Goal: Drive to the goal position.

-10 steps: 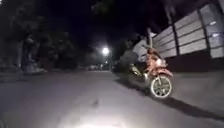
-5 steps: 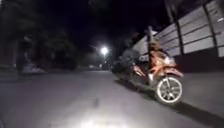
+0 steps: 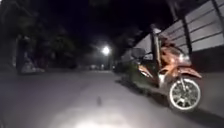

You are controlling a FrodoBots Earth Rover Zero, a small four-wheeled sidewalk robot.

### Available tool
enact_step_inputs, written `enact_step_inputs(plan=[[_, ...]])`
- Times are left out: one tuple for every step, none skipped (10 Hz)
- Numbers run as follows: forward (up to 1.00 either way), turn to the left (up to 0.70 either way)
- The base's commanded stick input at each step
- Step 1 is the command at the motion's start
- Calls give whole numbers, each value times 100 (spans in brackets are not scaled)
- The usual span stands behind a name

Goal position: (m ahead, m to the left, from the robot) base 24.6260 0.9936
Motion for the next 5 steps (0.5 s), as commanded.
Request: enact_step_inputs(plan=[[70,0],[70,0],[70,0],[70,0],[70,0]])
